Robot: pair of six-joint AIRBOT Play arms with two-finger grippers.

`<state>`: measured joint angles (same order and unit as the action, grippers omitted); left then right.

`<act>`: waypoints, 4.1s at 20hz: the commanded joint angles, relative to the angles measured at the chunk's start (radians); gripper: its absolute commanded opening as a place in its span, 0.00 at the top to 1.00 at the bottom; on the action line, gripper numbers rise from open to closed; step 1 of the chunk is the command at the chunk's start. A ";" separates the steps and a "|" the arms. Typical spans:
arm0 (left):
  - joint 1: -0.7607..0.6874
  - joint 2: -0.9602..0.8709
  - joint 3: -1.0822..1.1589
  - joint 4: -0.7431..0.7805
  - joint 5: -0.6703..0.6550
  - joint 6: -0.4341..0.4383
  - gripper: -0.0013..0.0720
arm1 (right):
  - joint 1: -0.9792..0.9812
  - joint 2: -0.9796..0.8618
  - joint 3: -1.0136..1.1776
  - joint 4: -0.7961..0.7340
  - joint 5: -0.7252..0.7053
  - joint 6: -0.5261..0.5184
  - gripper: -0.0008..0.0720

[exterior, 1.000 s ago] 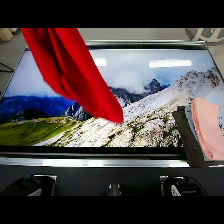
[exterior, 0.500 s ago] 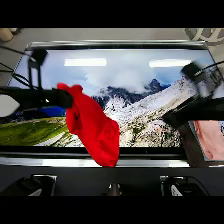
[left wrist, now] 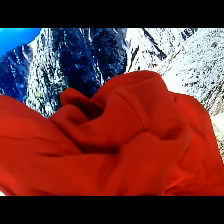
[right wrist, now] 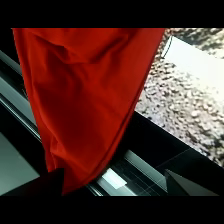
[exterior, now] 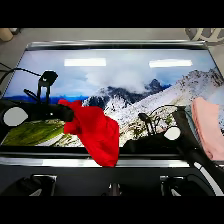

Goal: Fold the shirts.

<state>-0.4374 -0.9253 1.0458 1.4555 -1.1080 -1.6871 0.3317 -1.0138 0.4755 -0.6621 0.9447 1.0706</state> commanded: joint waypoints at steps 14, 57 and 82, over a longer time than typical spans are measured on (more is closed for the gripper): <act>0.000 0.145 -0.005 0.000 0.018 0.000 0.92 | 0.279 -0.253 -0.007 0.456 -0.316 0.033 0.04; 0.178 -0.361 -0.028 -0.023 0.265 -0.090 0.93 | -0.454 0.071 0.113 -0.436 -0.065 0.014 0.97; 0.674 -0.375 -0.415 -0.538 0.027 0.375 0.35 | -0.454 0.063 0.113 -0.474 0.053 -0.088 0.97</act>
<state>0.2535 -1.2762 0.6594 0.9741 -1.1282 -1.3495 -0.1230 -0.9501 0.5892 -1.1358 0.9848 0.9775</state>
